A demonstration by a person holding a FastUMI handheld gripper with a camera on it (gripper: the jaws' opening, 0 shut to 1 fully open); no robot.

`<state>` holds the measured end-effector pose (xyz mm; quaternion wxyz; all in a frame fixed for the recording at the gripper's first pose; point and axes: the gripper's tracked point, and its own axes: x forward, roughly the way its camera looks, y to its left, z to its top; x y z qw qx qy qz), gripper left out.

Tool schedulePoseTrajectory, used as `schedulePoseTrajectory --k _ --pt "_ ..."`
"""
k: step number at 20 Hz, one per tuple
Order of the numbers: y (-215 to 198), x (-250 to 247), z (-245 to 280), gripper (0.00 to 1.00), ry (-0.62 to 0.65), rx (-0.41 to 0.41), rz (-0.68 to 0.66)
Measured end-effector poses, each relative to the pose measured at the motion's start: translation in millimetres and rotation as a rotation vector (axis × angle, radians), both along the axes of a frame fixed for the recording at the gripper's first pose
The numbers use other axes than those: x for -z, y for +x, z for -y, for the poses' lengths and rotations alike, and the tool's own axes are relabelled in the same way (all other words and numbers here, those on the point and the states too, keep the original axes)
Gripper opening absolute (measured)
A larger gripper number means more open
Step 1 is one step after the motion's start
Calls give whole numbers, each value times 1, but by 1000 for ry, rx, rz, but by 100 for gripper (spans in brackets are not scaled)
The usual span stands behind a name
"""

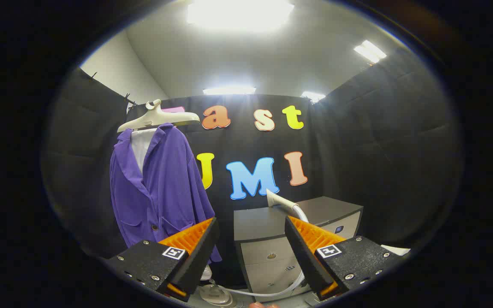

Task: Iron the clothes twice with a garment steamer, once on the left side and once on the right side.

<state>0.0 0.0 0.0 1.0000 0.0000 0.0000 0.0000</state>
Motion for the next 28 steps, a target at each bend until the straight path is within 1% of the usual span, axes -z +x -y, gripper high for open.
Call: schedulePoseTrajectory --k 8,15,18,20,23,28 --pt "-7 0 8 95 -6 25 -12" --pt "-14 -7 2 95 -30 7 -11" --pt "-15 -9 5 95 -57 -8 -26" --pt "-13 -12 13 95 -53 -13 -39" --pt "0 -14 27 95 -12 -12 -60" --pt "41 4 62 95 42 -1 -148"
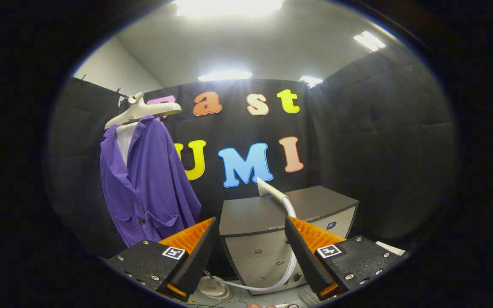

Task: Iron the clothes twice with a garment steamer, once on the left side and once on the right side.

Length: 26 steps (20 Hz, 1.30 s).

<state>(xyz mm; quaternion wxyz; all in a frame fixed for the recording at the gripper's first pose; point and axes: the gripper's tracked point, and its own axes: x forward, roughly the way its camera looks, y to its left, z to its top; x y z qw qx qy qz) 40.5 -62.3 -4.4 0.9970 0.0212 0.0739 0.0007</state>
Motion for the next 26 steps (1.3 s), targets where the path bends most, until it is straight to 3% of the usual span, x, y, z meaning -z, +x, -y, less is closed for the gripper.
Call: schedulePoseTrajectory --k 10,15,22,26 --pt "135 8 94 95 70 21 -108" --pt "218 9 137 95 169 19 -135" --pt "314 43 149 95 398 -52 -265" --pt "344 74 125 94 535 -164 -406"
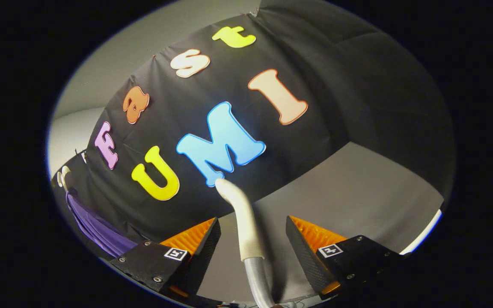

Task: Iron the clothes twice with a garment steamer, once on the left side and once on the right side.

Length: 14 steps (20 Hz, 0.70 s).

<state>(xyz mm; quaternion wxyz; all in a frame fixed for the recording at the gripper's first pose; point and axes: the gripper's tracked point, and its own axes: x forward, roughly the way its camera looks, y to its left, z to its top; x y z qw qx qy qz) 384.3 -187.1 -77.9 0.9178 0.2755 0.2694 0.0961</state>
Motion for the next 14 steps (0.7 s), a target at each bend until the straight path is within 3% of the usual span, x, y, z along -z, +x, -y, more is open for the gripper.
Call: schedulePoseTrajectory --k 8,14 --pt "17 43 -35 94 217 -149 -191" --pt "33 45 -59 92 371 -211 -232"
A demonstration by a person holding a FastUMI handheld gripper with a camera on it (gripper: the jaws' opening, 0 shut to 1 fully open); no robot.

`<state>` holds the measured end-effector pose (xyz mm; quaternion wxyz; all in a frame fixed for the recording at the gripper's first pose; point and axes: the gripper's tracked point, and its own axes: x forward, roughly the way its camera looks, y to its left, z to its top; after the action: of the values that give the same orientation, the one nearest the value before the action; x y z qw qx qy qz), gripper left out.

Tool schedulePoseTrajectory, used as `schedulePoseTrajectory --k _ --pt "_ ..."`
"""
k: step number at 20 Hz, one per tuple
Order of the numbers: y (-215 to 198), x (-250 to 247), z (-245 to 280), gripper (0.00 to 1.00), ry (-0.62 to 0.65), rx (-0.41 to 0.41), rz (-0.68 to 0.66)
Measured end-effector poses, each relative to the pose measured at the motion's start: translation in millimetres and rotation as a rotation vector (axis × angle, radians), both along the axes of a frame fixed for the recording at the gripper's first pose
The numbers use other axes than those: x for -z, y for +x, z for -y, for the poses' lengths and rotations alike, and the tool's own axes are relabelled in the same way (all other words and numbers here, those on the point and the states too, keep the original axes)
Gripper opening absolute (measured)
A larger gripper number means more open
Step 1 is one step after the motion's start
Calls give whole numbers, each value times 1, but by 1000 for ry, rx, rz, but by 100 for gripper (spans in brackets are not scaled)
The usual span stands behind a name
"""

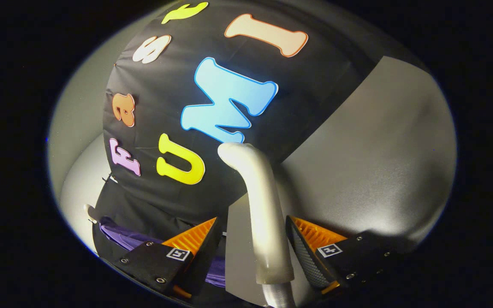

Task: Iron the clothes twice with a garment steamer, once on the left side and once on the right side.

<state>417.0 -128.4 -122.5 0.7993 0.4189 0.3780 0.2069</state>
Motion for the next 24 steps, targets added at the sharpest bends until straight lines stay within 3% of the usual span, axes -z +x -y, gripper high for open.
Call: schedulePoseTrajectory --k 4,7,9,14,17,21,24 --pt "0 6 -11 82 74 -30 -46" --pt "0 15 -13 66 95 -46 -77" --pt "-4 16 -14 50 127 -56 -105" --pt "-10 12 -15 34 153 -52 -105" --pt "-17 5 -14 31 157 -34 -99" --pt "-44 -6 -15 31 66 -17 -56" --pt "-72 -19 -22 31 77 44 -59"
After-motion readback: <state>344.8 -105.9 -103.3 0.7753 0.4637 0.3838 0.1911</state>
